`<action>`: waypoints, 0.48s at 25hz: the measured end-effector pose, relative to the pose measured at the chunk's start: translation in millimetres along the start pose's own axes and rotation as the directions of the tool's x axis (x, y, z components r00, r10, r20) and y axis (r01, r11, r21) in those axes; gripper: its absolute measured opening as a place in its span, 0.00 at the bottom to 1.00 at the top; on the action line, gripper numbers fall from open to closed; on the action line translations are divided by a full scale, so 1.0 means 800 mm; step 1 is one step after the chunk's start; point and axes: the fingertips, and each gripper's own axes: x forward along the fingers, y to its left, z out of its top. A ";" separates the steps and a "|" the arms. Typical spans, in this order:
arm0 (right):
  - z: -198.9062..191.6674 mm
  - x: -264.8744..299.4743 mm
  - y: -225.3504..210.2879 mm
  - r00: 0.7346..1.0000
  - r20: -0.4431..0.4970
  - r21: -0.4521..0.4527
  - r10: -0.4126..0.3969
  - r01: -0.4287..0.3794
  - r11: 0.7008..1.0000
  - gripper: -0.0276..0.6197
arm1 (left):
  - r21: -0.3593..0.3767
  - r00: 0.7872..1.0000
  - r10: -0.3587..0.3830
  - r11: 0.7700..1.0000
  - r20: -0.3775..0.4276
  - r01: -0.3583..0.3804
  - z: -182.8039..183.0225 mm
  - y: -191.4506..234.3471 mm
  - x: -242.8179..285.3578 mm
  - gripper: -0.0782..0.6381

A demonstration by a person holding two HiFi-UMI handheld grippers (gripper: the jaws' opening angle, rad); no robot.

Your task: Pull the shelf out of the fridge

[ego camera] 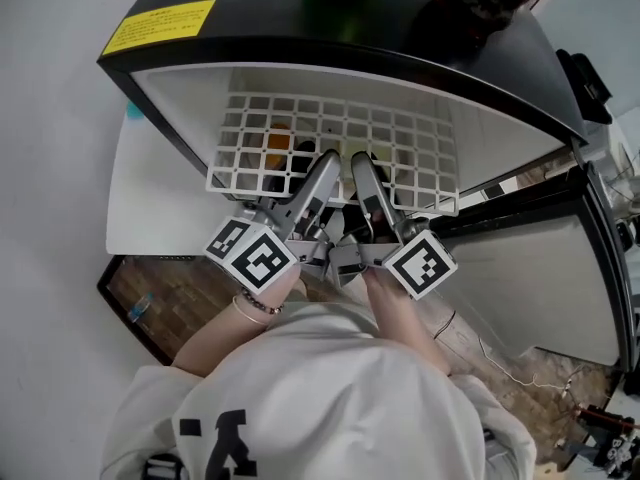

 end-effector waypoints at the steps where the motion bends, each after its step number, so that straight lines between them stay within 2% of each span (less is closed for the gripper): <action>1: 0.000 -0.001 0.002 1.000 -0.001 -0.002 0.003 -0.003 1.000 0.29 | 0.000 1.000 0.002 1.000 0.000 -0.002 0.000 -0.001 -0.001 0.42; 12: -0.006 -0.007 0.003 1.000 -0.028 -0.001 -0.001 0.001 1.000 0.27 | -0.002 0.999 0.041 0.999 0.006 -0.041 -0.003 0.000 -0.010 0.39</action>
